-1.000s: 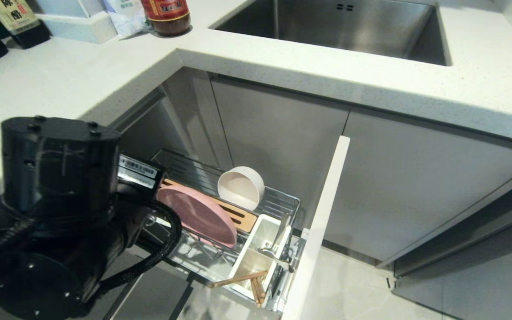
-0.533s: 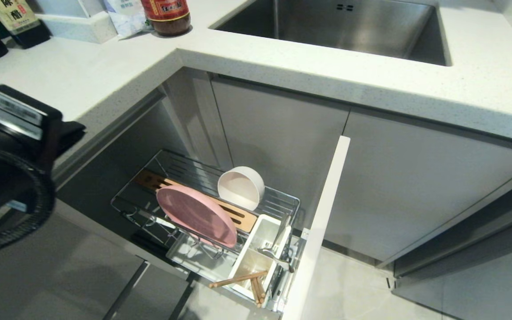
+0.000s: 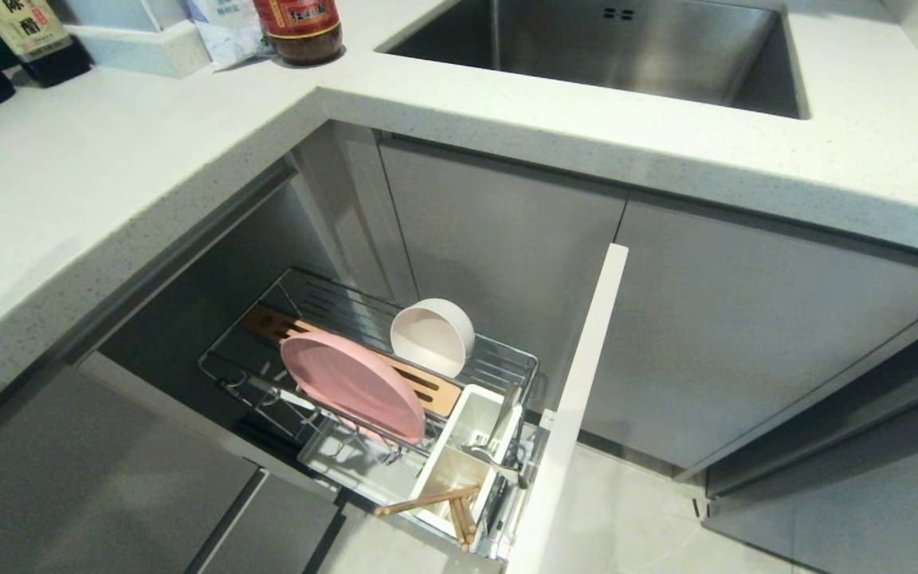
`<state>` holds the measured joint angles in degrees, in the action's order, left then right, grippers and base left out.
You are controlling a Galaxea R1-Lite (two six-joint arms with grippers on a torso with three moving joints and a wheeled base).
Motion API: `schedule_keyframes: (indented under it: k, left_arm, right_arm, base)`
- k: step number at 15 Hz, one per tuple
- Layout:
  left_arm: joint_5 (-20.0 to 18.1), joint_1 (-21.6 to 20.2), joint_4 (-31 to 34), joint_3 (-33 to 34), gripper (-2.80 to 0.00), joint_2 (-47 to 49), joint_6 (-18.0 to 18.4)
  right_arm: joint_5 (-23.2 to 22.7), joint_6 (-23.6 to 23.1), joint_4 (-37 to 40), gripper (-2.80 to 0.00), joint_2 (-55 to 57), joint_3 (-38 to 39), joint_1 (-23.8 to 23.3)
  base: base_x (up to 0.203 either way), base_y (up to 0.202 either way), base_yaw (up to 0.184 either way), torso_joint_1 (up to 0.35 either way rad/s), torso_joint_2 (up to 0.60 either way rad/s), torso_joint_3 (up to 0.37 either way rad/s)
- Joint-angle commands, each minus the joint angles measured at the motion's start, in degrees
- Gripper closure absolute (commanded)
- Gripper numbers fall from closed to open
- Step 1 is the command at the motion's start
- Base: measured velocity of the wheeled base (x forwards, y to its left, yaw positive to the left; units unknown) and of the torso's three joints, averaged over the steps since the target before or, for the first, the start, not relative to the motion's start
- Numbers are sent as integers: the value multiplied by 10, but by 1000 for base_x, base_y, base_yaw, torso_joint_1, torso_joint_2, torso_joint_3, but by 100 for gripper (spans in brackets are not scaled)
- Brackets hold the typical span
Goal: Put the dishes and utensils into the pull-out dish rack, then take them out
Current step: Take the plate out of the cupboard
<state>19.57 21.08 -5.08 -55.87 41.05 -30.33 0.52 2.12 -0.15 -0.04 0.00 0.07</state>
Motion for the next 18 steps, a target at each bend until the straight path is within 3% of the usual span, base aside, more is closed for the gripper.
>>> schedule_keyframes:
  k: [1,3,6,11,13,15,18]
  left_arm:
    - [-44,-60,34,-6,0,-78,28]
    - [-99,-115,116,-19,0,-144,78]
    - [-168,-190,189,-15,0,-234,189]
    - [-221,-212,256,82,0,-381,354]
    - [-224,-213,275,131,0,-410,372]
    - [-219,-213,274,166,0,-410,344]
    - [-200,-213,183,281,0,-411,343]
  right_arm:
    - [0,1,0,0,0,0,0]
    - [0,0,0,0,0,0,0]
    - [0,0,0,0,0,0,0]
    - [0,0,0,0,0,0,0]
    - [0,1,0,0,0,0,0]
    - [0,0,0,0,0,0,0]
    - [0,1,0,0,0,0,0]
  base:
    - [0,0,0,0,0,0]
    - [0,0,0,0,0,0]
    - [0,0,0,0,0,0]
    - [0,0,0,0,0,0]
    - [0,0,0,0,0,0]
    - [0,0,0,0,0,0]
    - [0,0,0,0,0,0]
